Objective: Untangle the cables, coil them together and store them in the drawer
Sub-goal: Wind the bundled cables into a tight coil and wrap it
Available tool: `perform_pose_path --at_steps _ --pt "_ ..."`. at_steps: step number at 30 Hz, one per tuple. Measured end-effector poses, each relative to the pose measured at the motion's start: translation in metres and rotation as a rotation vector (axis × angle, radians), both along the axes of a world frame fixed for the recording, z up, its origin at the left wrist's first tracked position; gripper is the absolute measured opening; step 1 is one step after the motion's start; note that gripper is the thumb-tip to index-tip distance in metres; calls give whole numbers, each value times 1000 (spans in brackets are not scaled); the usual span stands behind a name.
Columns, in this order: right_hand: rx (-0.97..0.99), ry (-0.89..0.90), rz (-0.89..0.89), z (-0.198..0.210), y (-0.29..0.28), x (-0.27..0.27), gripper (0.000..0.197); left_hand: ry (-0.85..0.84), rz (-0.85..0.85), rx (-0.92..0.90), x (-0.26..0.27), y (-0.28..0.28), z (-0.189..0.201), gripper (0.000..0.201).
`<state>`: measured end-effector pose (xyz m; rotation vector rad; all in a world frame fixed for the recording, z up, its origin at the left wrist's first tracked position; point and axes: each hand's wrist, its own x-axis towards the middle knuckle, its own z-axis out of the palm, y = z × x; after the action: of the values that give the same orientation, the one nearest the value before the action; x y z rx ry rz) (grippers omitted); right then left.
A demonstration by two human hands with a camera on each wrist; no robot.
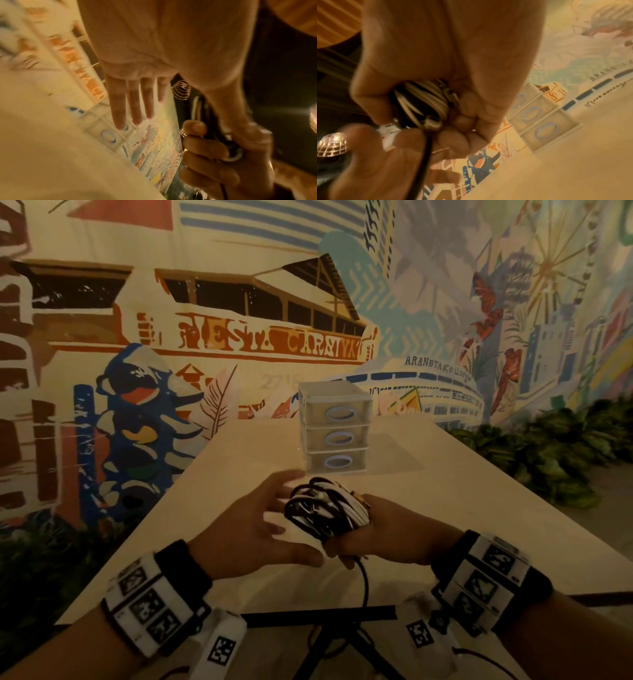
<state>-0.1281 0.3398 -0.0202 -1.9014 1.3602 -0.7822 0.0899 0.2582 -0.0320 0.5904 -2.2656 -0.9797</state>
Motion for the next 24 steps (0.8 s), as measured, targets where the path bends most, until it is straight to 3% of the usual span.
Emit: perform_pose_path --at_steps 4,8,10,13,15,17,19,22,24 --pt "-10 -114 162 1 6 14 18 31 -316 82 -9 8 -7 50" --pt "5 -42 213 -2 9 15 42 204 -372 75 -19 21 -2 34" --pt "-13 -43 185 4 13 15 52 222 -369 156 -19 27 4 31" --pt "-7 59 269 11 15 21 24 152 -343 23 -20 31 10 41" --pt "62 122 272 11 15 21 22 119 -343 -97 -23 34 13 48" --pt "90 119 265 6 14 20 27 157 -352 -79 -26 34 12 51" --pt "75 41 227 3 13 19 32 176 -271 -112 -26 35 14 41" --pt "27 95 162 -6 7 19 8 155 -184 -224 -20 33 22 32" --pt "35 144 127 -12 1 11 24 159 -174 -262 -13 30 29 40"
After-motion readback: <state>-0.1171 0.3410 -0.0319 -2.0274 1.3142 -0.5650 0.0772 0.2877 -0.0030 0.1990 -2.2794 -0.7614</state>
